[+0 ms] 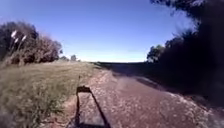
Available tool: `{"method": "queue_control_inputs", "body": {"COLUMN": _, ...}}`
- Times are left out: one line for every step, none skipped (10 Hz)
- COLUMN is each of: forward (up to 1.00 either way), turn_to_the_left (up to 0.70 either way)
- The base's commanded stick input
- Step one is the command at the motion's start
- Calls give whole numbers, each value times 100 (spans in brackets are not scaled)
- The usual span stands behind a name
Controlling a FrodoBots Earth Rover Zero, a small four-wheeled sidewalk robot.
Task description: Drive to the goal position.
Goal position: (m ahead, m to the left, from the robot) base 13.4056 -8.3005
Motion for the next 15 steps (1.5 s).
{"method": "queue_control_inputs", "body": {"forward": 85, "turn_to_the_left": 0}}
{"method": "queue_control_inputs", "body": {"forward": 85, "turn_to_the_left": 0}}
{"method": "queue_control_inputs", "body": {"forward": 85, "turn_to_the_left": 0}}
{"method": "queue_control_inputs", "body": {"forward": 85, "turn_to_the_left": 0}}
{"method": "queue_control_inputs", "body": {"forward": 85, "turn_to_the_left": 0}}
{"method": "queue_control_inputs", "body": {"forward": 85, "turn_to_the_left": 0}}
{"method": "queue_control_inputs", "body": {"forward": 85, "turn_to_the_left": 0}}
{"method": "queue_control_inputs", "body": {"forward": 85, "turn_to_the_left": 0}}
{"method": "queue_control_inputs", "body": {"forward": 85, "turn_to_the_left": -1}}
{"method": "queue_control_inputs", "body": {"forward": 85, "turn_to_the_left": -6}}
{"method": "queue_control_inputs", "body": {"forward": 85, "turn_to_the_left": -21}}
{"method": "queue_control_inputs", "body": {"forward": 85, "turn_to_the_left": -33}}
{"method": "queue_control_inputs", "body": {"forward": 85, "turn_to_the_left": -22}}
{"method": "queue_control_inputs", "body": {"forward": 85, "turn_to_the_left": -12}}
{"method": "queue_control_inputs", "body": {"forward": 85, "turn_to_the_left": -2}}
